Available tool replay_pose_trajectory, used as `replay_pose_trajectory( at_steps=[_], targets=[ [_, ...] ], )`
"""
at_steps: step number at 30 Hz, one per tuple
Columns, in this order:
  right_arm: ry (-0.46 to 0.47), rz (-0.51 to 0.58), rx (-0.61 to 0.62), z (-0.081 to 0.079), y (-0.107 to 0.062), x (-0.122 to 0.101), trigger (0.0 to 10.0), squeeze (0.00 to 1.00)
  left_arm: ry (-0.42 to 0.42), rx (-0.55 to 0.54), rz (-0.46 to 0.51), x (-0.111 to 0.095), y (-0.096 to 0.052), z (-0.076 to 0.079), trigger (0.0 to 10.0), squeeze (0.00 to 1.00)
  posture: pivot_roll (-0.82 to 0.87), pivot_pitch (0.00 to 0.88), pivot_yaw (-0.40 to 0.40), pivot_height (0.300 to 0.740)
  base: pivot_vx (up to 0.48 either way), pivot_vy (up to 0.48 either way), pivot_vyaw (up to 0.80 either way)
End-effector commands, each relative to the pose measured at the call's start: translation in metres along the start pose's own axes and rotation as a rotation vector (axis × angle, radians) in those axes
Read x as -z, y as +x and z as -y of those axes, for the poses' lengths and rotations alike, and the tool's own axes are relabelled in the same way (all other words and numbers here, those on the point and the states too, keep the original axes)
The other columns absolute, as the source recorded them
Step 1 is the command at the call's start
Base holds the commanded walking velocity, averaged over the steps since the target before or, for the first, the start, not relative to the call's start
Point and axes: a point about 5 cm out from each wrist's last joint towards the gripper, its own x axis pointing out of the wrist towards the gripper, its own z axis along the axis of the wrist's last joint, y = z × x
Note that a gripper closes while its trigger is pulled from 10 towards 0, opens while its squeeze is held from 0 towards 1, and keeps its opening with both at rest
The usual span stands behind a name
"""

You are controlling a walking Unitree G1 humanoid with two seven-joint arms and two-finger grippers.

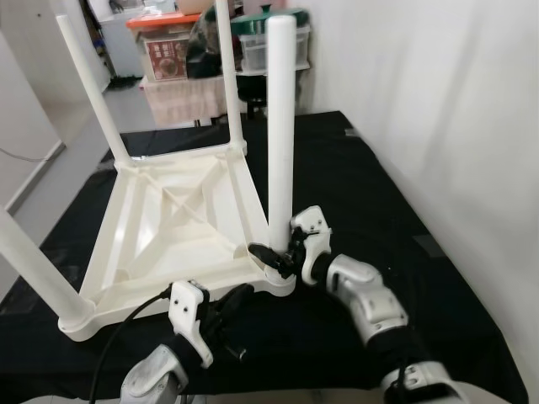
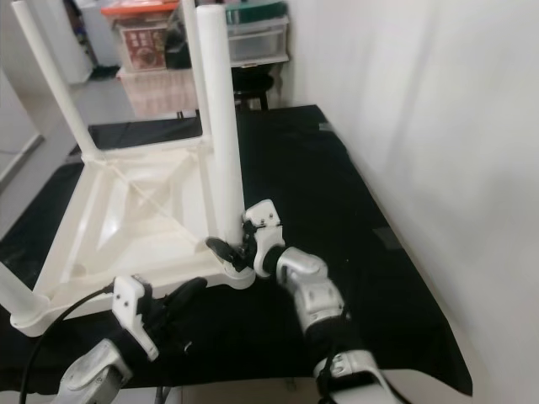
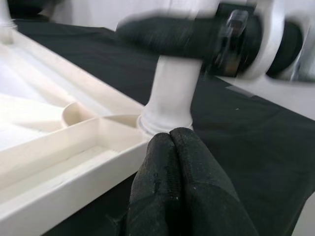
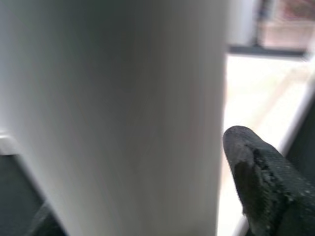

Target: Building children table

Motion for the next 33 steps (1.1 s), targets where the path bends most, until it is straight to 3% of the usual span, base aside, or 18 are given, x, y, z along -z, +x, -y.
replay_pose_trajectory(
  at_steps=[1,7,8,9,11,12,16,23,24,26,27,28,29,30,31,32,33],
  targets=[
    [-0.011,-0.009,-0.056,0.004,-0.004,-0.002,10.0,0.00,0.011,-0.004,-0.025,0.002,-0.004,0.002,10.0,0.00,0.04,0.000,0.038,0.740,0.000,0.000,0.00],
    [-0.041,-0.071,-0.150,0.013,-0.009,0.003,10.0,0.00,0.027,-0.039,-0.014,0.003,-0.008,0.002,10.0,0.00,0.05,0.000,0.029,0.740,0.000,0.000,0.00],
    [-0.048,-0.084,-0.175,0.017,-0.011,0.003,9.4,0.00,0.039,-0.051,-0.009,0.003,-0.007,0.001,10.0,0.00,0.05,0.000,0.022,0.740,0.000,0.000,0.00],
    [-0.048,-0.089,-0.184,0.023,-0.012,0.001,1.9,0.00,0.048,-0.059,-0.006,0.004,-0.006,0.001,10.0,0.00,0.05,0.000,0.021,0.740,0.000,0.000,0.00],
    [-0.047,-0.089,-0.188,0.027,-0.012,0.000,1.9,0.00,0.054,-0.062,-0.005,0.004,-0.005,0.000,10.0,0.00,0.05,0.000,0.021,0.740,0.000,0.000,0.00],
    [-0.045,-0.088,-0.192,0.030,-0.013,-0.003,0.0,0.00,0.056,-0.066,-0.003,0.004,-0.004,0.000,10.0,0.00,0.06,0.000,0.017,0.740,0.000,0.000,0.00],
    [-0.032,-0.075,-0.206,0.033,-0.015,-0.009,0.0,0.00,0.052,-0.071,-0.002,0.003,-0.005,0.001,10.0,0.00,0.06,0.000,0.013,0.740,0.000,0.000,0.00],
    [0.019,-0.051,-0.157,0.030,-0.030,0.008,0.0,0.00,0.044,-0.068,-0.005,0.003,-0.006,0.001,10.0,0.00,0.05,0.000,0.015,0.740,0.000,0.000,0.00],
    [0.041,-0.070,-0.075,0.025,-0.033,0.021,0.0,0.00,0.041,-0.067,-0.005,0.003,-0.008,0.001,10.0,0.00,0.04,0.000,0.012,0.740,0.000,0.000,0.00],
    [0.041,-0.070,-0.075,0.025,-0.033,0.021,0.0,0.00,0.041,-0.067,-0.005,0.003,-0.008,0.001,10.0,0.00,0.04,0.000,0.012,0.740,0.000,0.000,0.00],
    [0.061,-0.099,0.098,0.020,-0.033,0.037,0.0,0.00,0.040,-0.066,-0.004,0.003,-0.009,0.001,10.0,0.00,0.03,0.000,0.012,0.740,0.000,0.000,0.00],
    [0.061,-0.099,0.098,0.020,-0.033,0.037,0.0,0.00,0.040,-0.066,-0.004,0.003,-0.009,0.001,10.0,0.00,0.03,0.000,0.012,0.740,0.000,0.000,0.00],
    [0.137,-0.138,0.221,-0.016,-0.027,0.065,0.0,0.00,0.037,-0.064,-0.003,0.003,-0.009,0.000,10.0,0.00,0.02,0.000,0.034,0.740,0.000,0.000,0.00],
    [0.177,-0.155,0.352,-0.040,-0.024,0.075,0.0,0.00,0.034,-0.057,-0.005,0.003,-0.010,0.000,10.0,0.00,0.02,0.000,0.037,0.740,0.000,0.000,0.00],
    [0.177,-0.155,0.352,-0.040,-0.024,0.075,0.0,0.00,0.034,-0.057,-0.005,0.003,-0.010,0.000,10.0,0.00,0.02,0.000,0.037,0.740,0.000,0.000,0.00],
    [0.149,-0.153,0.350,-0.057,-0.017,0.072,0.0,0.00,0.032,-0.051,-0.009,0.003,-0.010,-0.001,10.0,0.00,0.00,0.000,0.053,0.740,0.000,0.000,0.00],
    [0.139,-0.154,0.369,-0.057,-0.013,0.070,0.0,0.00,0.020,-0.042,-0.010,0.003,-0.009,-0.001,10.0,0.00,0.01,0.000,0.043,0.740,0.000,0.000,0.00]
  ],
)
